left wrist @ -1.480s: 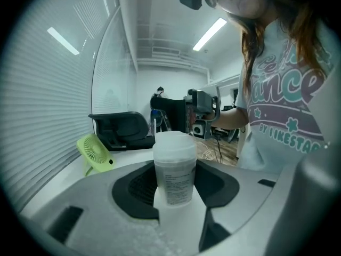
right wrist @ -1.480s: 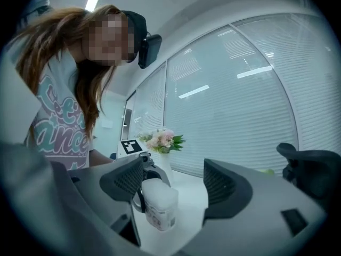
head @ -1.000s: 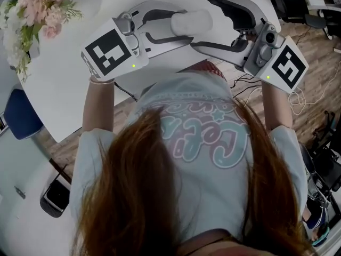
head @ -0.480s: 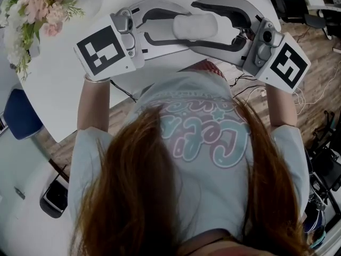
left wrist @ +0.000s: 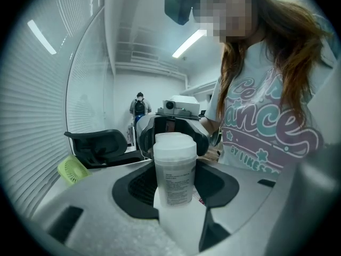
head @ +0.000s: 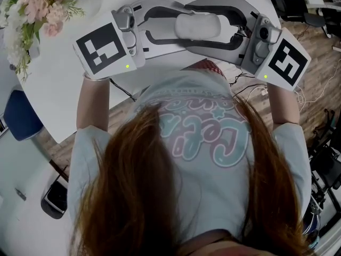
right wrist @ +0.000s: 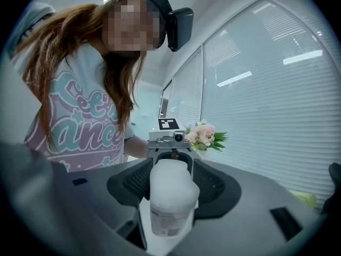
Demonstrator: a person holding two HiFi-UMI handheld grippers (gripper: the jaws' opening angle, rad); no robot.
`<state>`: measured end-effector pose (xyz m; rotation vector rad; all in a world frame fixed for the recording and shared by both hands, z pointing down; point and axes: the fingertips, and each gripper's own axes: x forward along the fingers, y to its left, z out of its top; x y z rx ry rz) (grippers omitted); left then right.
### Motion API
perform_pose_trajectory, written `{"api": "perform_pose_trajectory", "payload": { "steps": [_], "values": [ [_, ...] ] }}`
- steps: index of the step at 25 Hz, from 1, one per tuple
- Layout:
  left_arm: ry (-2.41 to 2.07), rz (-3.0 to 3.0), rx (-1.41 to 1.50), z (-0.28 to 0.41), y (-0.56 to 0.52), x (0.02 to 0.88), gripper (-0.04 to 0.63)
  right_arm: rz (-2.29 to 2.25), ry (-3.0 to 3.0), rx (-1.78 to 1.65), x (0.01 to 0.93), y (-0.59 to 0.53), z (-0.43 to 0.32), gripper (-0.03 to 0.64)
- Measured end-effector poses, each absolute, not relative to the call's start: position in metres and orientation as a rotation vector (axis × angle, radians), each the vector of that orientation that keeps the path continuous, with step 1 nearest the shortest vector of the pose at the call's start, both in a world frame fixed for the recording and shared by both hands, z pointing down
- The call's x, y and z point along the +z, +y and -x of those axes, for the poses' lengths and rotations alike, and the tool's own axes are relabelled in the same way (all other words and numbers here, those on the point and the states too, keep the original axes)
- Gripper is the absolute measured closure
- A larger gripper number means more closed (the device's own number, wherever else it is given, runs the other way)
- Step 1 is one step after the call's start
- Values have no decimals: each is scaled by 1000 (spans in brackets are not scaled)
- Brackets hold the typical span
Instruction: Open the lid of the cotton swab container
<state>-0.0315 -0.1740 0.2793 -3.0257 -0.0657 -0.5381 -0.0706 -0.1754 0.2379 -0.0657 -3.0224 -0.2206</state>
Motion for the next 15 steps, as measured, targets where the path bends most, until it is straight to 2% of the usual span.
{"api": "perform_pose_trajectory", "payload": {
  "steps": [2, 15],
  "values": [
    [-59, 3026, -532, 32, -176, 279, 407, 73, -3025, -211, 238, -176, 73, 390],
    [-33, 3018, -521, 31, -187, 281, 407, 82, -2980, -136, 244, -187, 75, 399]
  ]
}}
